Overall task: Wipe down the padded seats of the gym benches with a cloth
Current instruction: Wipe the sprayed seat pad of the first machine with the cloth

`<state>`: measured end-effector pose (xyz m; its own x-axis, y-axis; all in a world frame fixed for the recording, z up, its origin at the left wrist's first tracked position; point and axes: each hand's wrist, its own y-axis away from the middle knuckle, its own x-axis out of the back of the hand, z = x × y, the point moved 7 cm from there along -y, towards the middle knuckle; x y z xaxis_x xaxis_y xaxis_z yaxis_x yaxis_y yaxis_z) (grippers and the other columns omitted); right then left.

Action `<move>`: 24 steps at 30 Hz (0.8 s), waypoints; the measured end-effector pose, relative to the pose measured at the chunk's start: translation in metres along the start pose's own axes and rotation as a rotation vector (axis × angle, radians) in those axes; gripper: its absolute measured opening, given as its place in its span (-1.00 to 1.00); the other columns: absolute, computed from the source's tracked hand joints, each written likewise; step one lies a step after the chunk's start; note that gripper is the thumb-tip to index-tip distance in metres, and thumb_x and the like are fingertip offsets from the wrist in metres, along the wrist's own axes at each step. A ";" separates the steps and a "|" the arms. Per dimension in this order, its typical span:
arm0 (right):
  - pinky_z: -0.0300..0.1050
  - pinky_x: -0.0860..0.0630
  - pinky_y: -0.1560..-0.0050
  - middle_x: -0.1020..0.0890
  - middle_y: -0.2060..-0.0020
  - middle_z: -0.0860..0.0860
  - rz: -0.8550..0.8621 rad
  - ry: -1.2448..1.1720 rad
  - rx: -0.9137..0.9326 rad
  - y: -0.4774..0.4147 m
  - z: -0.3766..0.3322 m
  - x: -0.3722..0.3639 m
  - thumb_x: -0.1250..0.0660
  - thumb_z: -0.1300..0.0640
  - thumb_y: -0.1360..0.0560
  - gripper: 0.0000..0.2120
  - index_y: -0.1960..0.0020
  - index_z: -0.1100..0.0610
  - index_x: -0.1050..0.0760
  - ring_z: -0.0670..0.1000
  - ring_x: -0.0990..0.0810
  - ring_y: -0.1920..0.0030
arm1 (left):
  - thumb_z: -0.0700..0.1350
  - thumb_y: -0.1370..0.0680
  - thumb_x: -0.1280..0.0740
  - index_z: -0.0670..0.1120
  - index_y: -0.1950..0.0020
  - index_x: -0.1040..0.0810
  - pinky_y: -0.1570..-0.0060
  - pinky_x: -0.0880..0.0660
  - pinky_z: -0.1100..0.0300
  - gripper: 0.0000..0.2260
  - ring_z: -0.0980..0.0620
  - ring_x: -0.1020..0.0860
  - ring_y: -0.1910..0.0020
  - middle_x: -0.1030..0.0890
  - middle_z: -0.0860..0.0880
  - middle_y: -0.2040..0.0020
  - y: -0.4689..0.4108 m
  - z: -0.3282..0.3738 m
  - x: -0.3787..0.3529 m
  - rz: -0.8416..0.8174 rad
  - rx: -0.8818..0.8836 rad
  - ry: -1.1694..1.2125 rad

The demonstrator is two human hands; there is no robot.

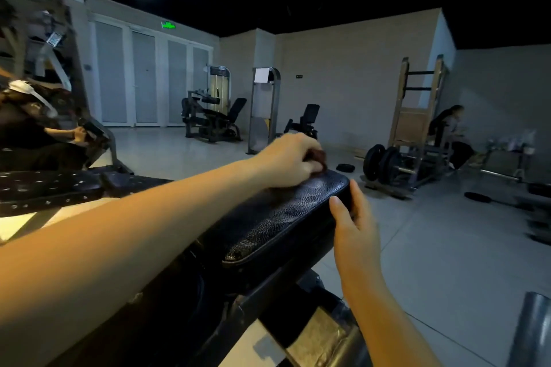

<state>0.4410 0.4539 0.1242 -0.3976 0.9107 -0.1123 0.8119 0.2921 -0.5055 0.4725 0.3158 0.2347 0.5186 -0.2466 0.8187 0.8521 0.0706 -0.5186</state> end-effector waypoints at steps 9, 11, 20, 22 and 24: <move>-0.06 -0.44 -0.41 -0.54 -0.32 -0.20 0.031 0.011 0.020 -0.003 0.006 0.001 -0.27 0.10 -0.66 -0.52 -0.57 -0.05 -0.32 -0.21 -0.50 -0.32 | -0.07 -0.61 -0.39 -0.04 -0.11 -0.63 -0.02 -0.54 0.04 -0.89 -0.06 -0.62 0.01 -0.66 -0.03 -0.01 0.049 -0.087 0.037 -0.024 0.180 -0.155; -0.10 -0.48 -0.35 -0.56 -0.27 -0.19 0.031 0.011 0.032 -0.002 0.004 0.000 -0.27 0.11 -0.67 -0.54 -0.55 -0.06 -0.35 -0.22 -0.53 -0.28 | -0.06 -0.61 -0.38 -0.08 -0.15 -0.63 -0.11 -0.51 0.01 -0.83 -0.12 -0.59 -0.07 -0.66 -0.08 -0.09 0.021 -0.098 0.032 0.005 0.237 -0.205; -0.06 -0.46 -0.39 -0.52 -0.36 -0.15 0.036 -0.035 -0.006 -0.004 0.006 0.002 -0.29 0.13 -0.66 -0.53 -0.55 -0.06 -0.35 -0.18 -0.50 -0.34 | -0.07 -0.59 -0.41 -0.01 -0.10 -0.64 -0.01 -0.51 0.19 -0.90 0.12 -0.60 0.05 -0.63 0.12 0.05 0.030 -0.025 0.016 -0.099 -0.035 -0.084; 0.01 -0.44 -0.43 -0.53 -0.36 -0.16 0.041 -0.029 0.006 -0.007 0.009 0.002 -0.30 0.09 -0.65 -0.52 -0.55 -0.05 -0.36 -0.16 -0.49 -0.36 | -0.07 -0.60 -0.40 0.03 -0.09 -0.63 0.05 -0.52 0.21 -0.91 0.16 -0.61 0.10 -0.64 0.14 0.07 0.060 -0.057 0.032 -0.119 0.026 -0.139; 0.07 -0.41 -0.46 -0.52 -0.37 -0.18 0.047 -0.008 0.017 -0.007 0.011 0.000 -0.30 0.01 -0.62 -0.49 -0.55 -0.07 -0.34 -0.14 -0.47 -0.39 | -0.05 -0.60 -0.39 0.02 -0.10 -0.63 0.02 -0.55 0.10 -0.90 0.05 -0.63 0.07 -0.68 0.05 0.02 0.068 -0.100 0.049 -0.062 0.168 -0.239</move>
<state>0.4302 0.4490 0.1185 -0.3622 0.9210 -0.1432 0.8226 0.2436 -0.5138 0.5489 0.2115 0.2150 0.4499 -0.0224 0.8928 0.8720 0.2266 -0.4338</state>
